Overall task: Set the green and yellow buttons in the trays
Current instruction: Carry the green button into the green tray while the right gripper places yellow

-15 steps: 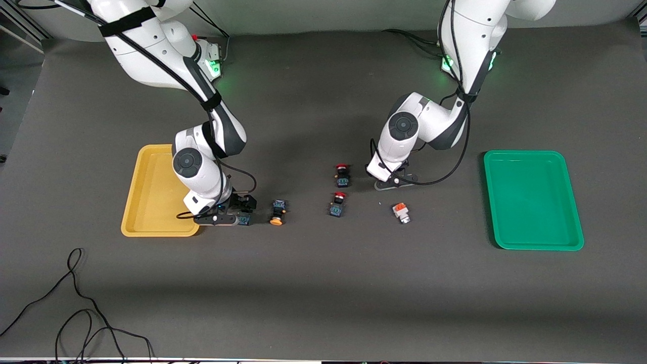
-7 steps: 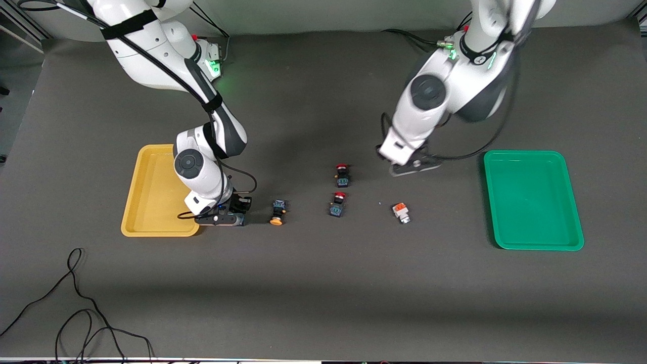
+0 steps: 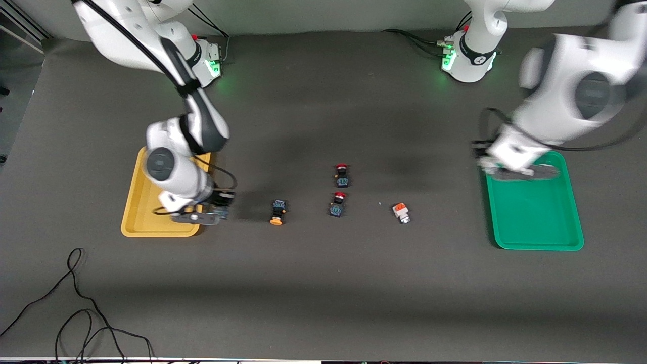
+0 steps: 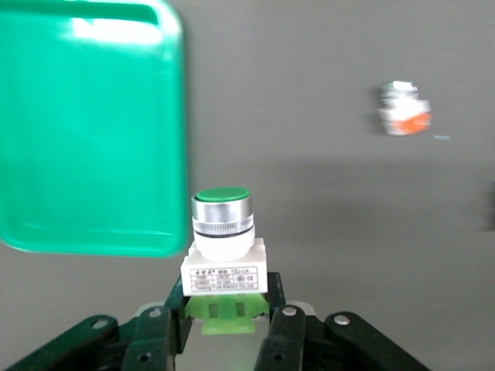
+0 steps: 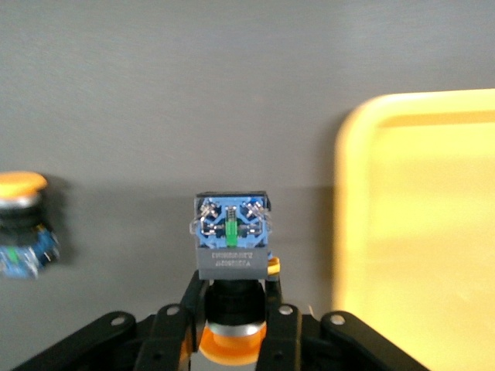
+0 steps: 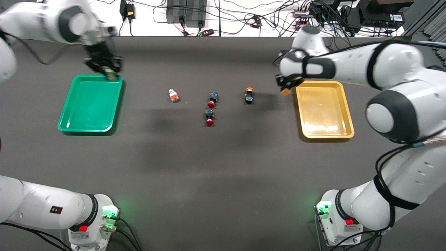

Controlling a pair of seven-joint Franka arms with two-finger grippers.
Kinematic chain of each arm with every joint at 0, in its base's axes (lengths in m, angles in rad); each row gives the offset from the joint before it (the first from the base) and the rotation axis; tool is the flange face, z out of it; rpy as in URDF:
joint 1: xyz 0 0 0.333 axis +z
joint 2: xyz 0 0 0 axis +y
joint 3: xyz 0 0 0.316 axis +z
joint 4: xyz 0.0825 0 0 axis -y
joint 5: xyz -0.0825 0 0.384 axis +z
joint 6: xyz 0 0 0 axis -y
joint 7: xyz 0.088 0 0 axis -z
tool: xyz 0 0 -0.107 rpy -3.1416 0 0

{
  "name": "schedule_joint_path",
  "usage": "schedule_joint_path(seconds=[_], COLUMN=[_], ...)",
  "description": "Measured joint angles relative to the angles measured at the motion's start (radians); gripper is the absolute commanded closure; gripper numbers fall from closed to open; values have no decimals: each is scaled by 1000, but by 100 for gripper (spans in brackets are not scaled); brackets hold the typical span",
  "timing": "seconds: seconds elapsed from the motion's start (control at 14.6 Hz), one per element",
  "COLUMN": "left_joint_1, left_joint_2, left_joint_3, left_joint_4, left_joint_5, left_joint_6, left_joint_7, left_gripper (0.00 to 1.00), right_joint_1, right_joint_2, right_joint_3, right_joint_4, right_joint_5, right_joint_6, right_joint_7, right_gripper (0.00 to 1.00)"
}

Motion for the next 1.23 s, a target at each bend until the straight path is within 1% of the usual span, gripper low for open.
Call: schedule_joint_path(seconds=[0.07,0.21,0.27,0.34,0.41,0.55,0.62,0.75,0.82,0.89,0.96,1.03,1.23], left_joint_1=[64,146,173,193,207,223,227,229,229,229,229,229,229], left_joint_2=[8,47,82,129,181,295,346,422,442,453,456,456,450], left_joint_3=[2,2,1,1,0,-2,-4,-5,-7,-8,-9,-10,-11], left_joint_4=[0,-2,-5,-10,-13,-13,-12,-10,-8,-7,-5,-2,22], left_joint_5=[19,39,42,43,43,45,46,46,46,46,46,46,46], left_joint_6=[2,39,77,125,175,268,306,356,367,372,379,381,376], left_joint_7=[74,169,205,226,236,242,242,241,241,241,239,235,218], left_gripper=[100,100,100,100,100,100,100,100,77,35,22,1,0], right_joint_1=[-2,-6,-9,-13,-15,-13,-9,-4,-2,-1,-1,0,4], right_joint_2=[-35,-77,-83,-82,-78,-57,-42,-10,0,6,7,7,-1], right_joint_3=[-47,-141,-179,-203,-213,-213,-211,-208,-208,-208,-208,-208,-206], right_joint_4=[-22,-97,-141,-190,-238,-323,-345,-359,-358,-358,-358,-357,-350], right_joint_5=[0,0,0,0,1,19,47,141,194,236,257,262,270], right_joint_6=[-23,-4,35,95,166,299,338,375,377,377,377,377,362], right_joint_7=[-72,-213,-271,-314,-337,-356,-374,-436,-475,-511,-533,-540,-540], right_gripper=[100,100,100,100,100,100,100,100,100,75,8,0,0])
